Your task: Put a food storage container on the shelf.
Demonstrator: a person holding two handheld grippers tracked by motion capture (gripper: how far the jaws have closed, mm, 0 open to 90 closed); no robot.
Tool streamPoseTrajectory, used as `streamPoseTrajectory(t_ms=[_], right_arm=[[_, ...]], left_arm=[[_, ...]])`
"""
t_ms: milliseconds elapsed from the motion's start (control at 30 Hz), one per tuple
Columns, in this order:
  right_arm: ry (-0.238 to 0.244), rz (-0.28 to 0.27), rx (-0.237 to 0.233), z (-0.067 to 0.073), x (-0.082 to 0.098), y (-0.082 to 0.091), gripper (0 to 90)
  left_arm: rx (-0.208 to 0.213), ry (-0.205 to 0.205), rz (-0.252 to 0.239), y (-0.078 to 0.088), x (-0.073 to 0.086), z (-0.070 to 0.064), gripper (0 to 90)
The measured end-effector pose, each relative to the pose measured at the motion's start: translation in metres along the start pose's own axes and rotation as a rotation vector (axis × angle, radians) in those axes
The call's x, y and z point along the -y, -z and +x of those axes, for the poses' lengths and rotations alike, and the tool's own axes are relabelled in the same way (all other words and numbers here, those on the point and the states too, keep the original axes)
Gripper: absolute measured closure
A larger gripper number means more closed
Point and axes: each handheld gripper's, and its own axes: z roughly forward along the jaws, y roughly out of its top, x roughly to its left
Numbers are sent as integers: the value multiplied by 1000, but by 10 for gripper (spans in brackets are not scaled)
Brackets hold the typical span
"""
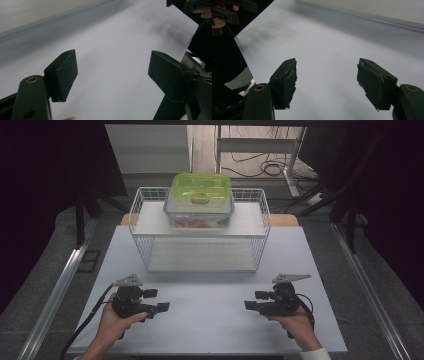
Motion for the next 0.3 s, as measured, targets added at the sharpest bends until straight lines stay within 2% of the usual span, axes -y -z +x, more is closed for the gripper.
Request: streamPoseTrajectory(t_ms=[300], right_arm=[[13,-21,9,-1,4,1,297]], left_arm=[[-10,-3,2,-1,1,0,219]])
